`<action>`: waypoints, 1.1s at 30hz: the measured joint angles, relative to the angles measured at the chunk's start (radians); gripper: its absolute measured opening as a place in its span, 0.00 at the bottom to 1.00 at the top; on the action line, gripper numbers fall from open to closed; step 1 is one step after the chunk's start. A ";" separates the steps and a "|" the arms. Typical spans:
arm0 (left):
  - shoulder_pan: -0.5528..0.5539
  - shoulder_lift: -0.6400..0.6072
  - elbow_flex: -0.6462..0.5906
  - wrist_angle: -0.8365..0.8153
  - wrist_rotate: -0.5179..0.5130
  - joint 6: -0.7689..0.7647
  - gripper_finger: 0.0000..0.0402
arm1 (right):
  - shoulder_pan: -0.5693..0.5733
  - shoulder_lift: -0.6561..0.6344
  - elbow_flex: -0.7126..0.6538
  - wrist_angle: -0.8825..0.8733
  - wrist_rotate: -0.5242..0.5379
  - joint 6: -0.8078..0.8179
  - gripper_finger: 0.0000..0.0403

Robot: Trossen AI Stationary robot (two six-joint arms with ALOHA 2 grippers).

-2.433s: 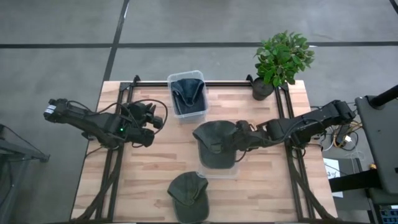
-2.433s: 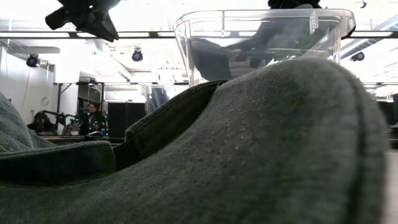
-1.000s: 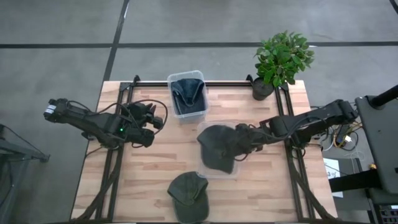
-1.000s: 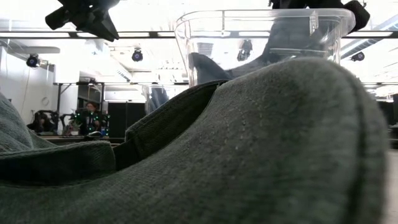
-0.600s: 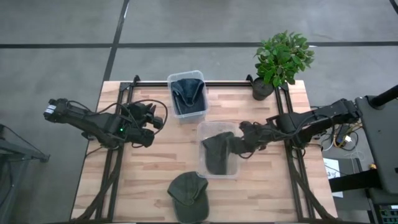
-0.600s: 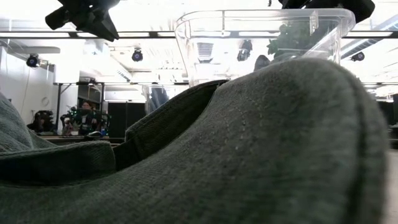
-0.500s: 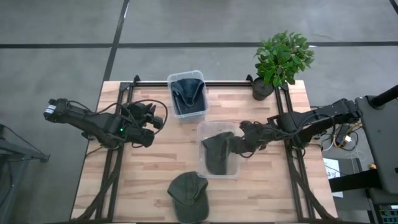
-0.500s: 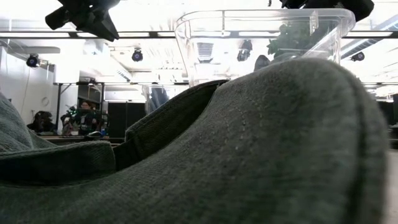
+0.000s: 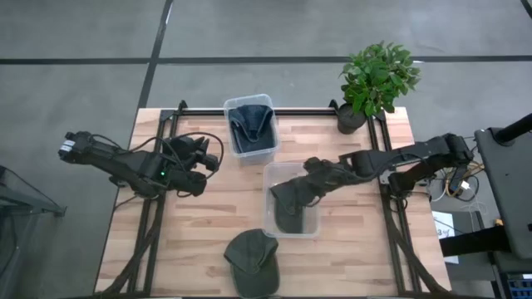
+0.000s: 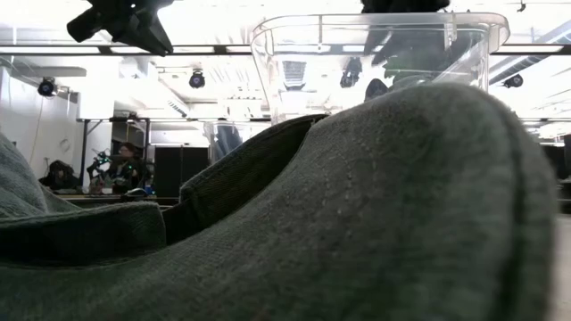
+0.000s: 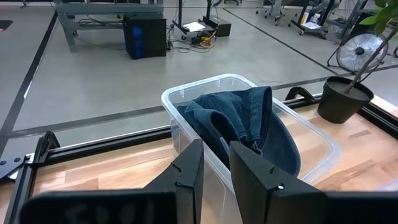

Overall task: Pick & Place hat
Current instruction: Put the top black cap into the bottom transparent bin

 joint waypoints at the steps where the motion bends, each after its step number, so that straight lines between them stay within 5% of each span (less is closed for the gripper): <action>1: 0.000 0.000 0.000 0.001 0.000 0.000 0.18 | -0.012 0.011 0.009 -0.004 -0.001 -0.031 0.14; 10: 0.000 0.000 0.000 0.008 0.021 -0.001 0.18 | -0.064 0.132 0.214 -0.395 0.015 -0.247 0.08; 20: -0.001 0.000 0.000 0.016 0.028 -0.020 0.18 | -0.063 0.267 0.488 -0.484 0.102 -0.447 0.06; 33: -0.007 0.000 0.000 0.016 0.034 -0.020 0.18 | -0.067 0.394 0.514 -0.681 0.033 -0.501 0.06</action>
